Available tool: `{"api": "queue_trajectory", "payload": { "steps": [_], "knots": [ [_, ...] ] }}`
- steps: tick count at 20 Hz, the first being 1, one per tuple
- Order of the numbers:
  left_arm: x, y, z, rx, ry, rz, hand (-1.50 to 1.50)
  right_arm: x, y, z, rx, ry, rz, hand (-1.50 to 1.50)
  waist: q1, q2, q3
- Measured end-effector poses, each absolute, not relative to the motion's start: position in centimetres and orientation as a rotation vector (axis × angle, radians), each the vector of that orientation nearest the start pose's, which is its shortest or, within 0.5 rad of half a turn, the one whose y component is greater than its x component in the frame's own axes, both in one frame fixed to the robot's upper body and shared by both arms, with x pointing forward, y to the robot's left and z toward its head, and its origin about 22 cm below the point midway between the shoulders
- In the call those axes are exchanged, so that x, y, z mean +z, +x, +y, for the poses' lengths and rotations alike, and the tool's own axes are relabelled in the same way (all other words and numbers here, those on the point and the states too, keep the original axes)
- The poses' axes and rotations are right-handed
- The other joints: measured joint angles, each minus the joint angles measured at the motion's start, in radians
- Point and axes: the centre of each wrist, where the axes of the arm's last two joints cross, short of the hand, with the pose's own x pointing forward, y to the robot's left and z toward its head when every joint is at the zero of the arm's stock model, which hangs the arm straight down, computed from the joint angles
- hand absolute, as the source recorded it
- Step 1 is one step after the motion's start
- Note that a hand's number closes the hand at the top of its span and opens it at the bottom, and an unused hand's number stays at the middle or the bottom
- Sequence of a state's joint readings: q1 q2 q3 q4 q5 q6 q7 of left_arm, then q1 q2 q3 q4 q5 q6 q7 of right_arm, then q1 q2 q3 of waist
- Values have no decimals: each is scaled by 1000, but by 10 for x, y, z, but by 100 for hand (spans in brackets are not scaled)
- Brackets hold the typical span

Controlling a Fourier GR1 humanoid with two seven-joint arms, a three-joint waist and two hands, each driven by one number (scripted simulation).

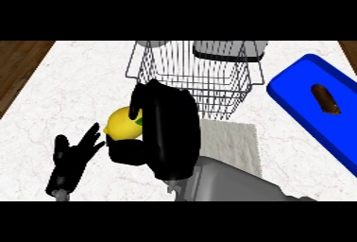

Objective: Pick the lemon from the placemat and place it in the basket

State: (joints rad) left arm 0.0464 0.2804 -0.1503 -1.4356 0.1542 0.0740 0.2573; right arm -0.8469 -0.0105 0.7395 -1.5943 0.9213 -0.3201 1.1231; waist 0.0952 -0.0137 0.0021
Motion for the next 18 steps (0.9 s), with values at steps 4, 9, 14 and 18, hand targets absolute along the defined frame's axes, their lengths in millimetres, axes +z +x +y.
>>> {"api": "queue_trajectory", "payload": {
  "steps": [4,9,14,18],
  "knots": [
    [-31,223,276,-109,105,-1101,0,209,258,20,510,-836,-1814,150,-9,-1,-1],
    [-31,222,281,-105,115,-1101,0,249,274,28,412,-880,-1833,150,-17,1,-1],
    [-29,222,286,-95,121,-1099,0,276,293,36,368,-915,-1797,150,-25,6,0],
    [-29,220,285,-87,137,-1093,0,283,312,40,361,-950,-1751,150,-35,9,2]
  ]
}}
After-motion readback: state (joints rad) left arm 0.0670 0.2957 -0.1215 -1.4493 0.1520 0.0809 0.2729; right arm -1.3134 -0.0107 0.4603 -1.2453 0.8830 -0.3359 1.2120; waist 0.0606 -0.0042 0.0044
